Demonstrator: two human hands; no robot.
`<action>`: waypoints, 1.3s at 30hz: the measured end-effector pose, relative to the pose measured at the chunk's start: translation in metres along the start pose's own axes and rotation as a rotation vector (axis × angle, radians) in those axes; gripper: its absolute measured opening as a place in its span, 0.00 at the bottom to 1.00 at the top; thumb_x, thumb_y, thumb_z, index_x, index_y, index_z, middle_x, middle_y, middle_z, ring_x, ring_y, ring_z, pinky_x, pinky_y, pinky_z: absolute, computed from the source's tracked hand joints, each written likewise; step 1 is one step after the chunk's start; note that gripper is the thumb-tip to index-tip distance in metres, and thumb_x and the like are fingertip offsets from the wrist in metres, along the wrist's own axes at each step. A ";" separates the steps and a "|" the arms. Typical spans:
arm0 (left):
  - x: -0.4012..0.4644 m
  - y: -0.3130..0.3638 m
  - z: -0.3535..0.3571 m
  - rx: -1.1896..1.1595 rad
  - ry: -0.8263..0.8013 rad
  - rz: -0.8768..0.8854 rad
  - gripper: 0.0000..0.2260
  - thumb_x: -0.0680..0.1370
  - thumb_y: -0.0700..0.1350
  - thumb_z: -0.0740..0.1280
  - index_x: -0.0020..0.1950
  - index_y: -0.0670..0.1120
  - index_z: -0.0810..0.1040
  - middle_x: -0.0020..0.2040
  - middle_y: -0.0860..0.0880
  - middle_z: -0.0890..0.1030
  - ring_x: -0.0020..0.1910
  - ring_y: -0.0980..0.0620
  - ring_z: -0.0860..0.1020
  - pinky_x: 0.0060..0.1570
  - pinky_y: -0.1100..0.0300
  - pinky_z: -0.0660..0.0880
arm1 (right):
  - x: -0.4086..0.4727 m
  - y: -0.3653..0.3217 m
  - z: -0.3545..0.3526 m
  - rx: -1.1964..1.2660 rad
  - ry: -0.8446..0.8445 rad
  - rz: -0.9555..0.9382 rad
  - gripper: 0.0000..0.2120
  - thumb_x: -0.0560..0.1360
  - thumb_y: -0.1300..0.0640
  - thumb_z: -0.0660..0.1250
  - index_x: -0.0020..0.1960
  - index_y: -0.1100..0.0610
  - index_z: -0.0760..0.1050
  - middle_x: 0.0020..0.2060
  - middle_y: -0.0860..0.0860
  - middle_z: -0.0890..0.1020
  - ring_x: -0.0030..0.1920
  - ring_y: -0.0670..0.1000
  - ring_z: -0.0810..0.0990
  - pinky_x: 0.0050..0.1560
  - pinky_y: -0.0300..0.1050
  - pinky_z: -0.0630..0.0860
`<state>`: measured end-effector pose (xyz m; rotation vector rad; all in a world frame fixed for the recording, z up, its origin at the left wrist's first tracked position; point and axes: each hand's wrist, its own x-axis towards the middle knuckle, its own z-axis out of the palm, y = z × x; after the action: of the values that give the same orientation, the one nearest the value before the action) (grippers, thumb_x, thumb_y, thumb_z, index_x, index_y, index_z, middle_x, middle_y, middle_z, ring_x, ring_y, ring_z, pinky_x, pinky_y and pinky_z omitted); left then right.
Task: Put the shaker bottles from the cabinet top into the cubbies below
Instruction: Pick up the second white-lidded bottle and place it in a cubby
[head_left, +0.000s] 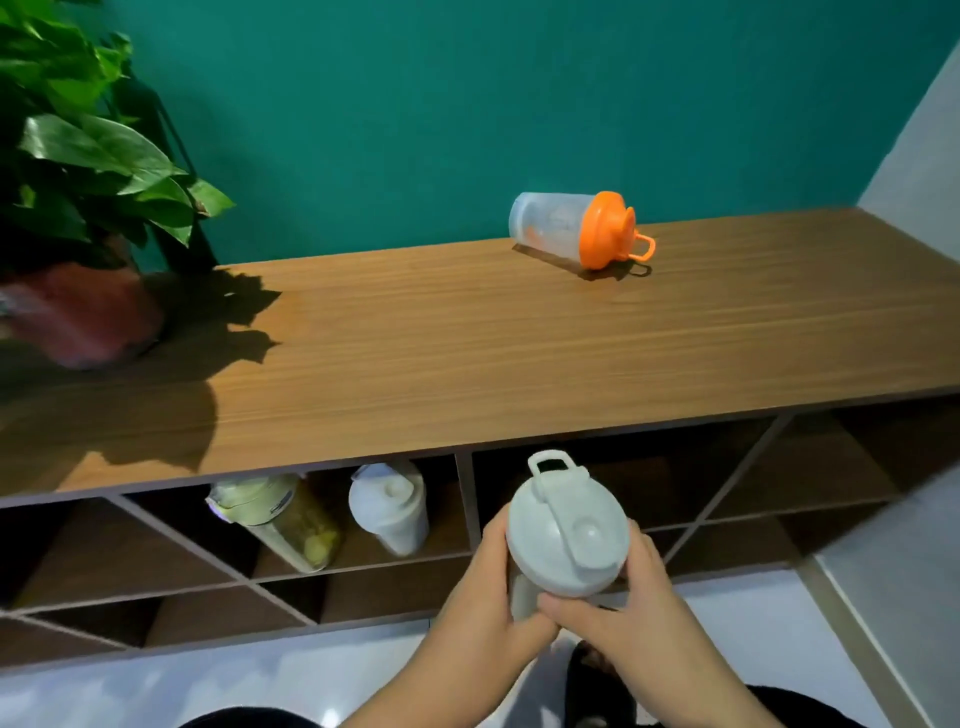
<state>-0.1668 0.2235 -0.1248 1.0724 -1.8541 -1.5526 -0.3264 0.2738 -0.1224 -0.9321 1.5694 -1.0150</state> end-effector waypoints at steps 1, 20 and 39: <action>0.006 -0.011 0.002 -0.001 0.007 -0.030 0.35 0.76 0.45 0.74 0.70 0.71 0.59 0.66 0.75 0.71 0.69 0.69 0.71 0.68 0.65 0.73 | 0.010 0.010 0.000 -0.068 0.019 0.004 0.43 0.60 0.53 0.83 0.67 0.36 0.65 0.63 0.42 0.70 0.63 0.45 0.72 0.54 0.42 0.75; 0.089 -0.070 0.014 -0.094 0.164 -0.309 0.29 0.77 0.40 0.72 0.69 0.57 0.58 0.61 0.61 0.77 0.55 0.70 0.79 0.46 0.76 0.76 | 0.124 0.045 0.010 -0.212 0.094 0.097 0.29 0.68 0.53 0.78 0.63 0.52 0.68 0.55 0.48 0.79 0.57 0.47 0.79 0.51 0.39 0.76; 0.028 0.044 -0.009 0.196 0.487 0.174 0.11 0.75 0.51 0.68 0.55 0.65 0.82 0.49 0.65 0.86 0.51 0.65 0.83 0.51 0.74 0.76 | 0.027 -0.081 -0.025 -0.144 0.206 -0.266 0.08 0.77 0.51 0.67 0.42 0.49 0.84 0.35 0.52 0.86 0.37 0.52 0.84 0.44 0.51 0.83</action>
<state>-0.1867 0.1971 -0.0834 1.2086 -1.7201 -0.9213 -0.3494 0.2243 -0.0520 -1.1908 1.7387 -1.2274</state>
